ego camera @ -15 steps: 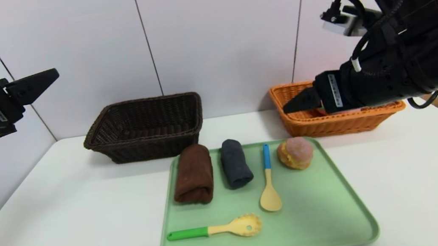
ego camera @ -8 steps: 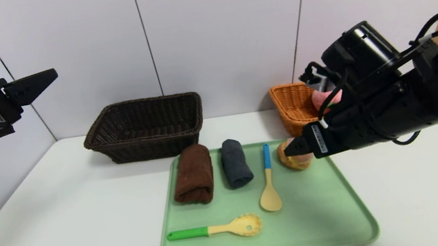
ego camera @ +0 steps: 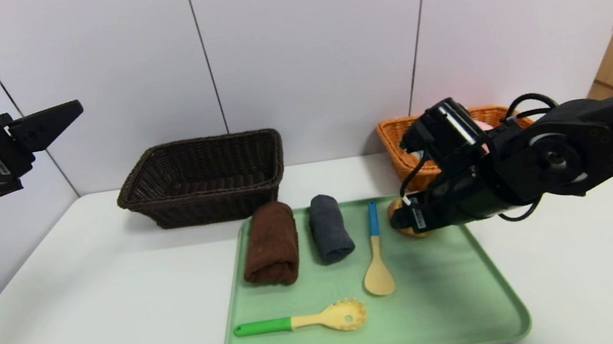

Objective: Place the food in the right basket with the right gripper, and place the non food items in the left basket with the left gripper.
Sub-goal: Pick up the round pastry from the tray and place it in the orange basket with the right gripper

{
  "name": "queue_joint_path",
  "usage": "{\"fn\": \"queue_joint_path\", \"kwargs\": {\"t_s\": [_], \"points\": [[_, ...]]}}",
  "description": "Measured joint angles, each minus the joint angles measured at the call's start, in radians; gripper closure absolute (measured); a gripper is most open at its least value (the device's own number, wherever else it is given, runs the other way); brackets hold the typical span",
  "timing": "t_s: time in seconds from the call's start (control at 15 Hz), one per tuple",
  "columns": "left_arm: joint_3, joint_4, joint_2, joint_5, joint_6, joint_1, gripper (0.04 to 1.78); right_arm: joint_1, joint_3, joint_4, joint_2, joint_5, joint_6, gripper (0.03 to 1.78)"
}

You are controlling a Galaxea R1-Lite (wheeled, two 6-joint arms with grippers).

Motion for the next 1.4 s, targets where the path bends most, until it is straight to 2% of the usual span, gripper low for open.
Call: {"fn": "queue_joint_path", "kwargs": {"t_s": [0.33,0.47,0.53,0.73,0.93,1.07,1.4], "points": [[0.009,-0.001,0.0,0.0,-0.004,0.0,0.13,-0.031,0.008,-0.073,0.07,-0.008,0.006,0.12],[0.013,-0.003,0.0,0.0,-0.004,0.0,0.13,-0.033,0.009,-0.122,0.086,-0.005,0.035,0.12],[0.015,-0.004,-0.001,0.0,-0.004,0.0,0.13,-0.033,0.01,-0.125,0.091,-0.005,0.038,0.19],[0.02,-0.005,-0.001,0.0,-0.003,0.0,0.13,-0.033,0.012,-0.143,0.096,-0.003,0.038,0.66],[0.02,-0.007,-0.002,0.0,-0.002,0.0,0.13,-0.031,0.013,-0.148,0.097,0.003,0.036,0.93],[0.02,-0.007,-0.003,0.0,-0.002,0.0,0.13,-0.031,0.015,-0.144,0.09,0.002,0.036,1.0],[0.02,-0.004,-0.01,0.0,-0.003,0.0,0.13,0.013,0.025,-0.136,-0.034,0.005,0.029,1.0]]}}
